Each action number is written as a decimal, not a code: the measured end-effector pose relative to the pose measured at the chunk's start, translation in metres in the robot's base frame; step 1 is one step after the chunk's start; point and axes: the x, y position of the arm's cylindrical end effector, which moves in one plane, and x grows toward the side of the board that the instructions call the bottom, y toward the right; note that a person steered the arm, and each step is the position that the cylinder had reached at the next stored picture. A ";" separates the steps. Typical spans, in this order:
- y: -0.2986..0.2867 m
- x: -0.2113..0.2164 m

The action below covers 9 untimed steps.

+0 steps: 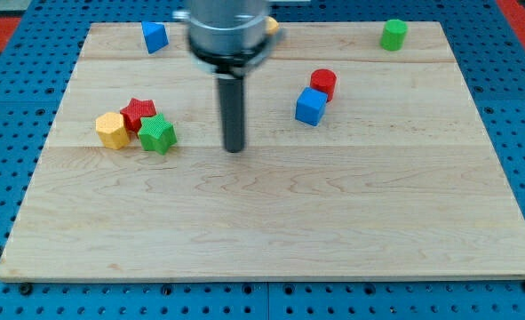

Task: Separate the cube from the red circle

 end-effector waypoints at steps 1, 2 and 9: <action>-0.077 -0.006; -0.120 -0.020; -0.235 0.074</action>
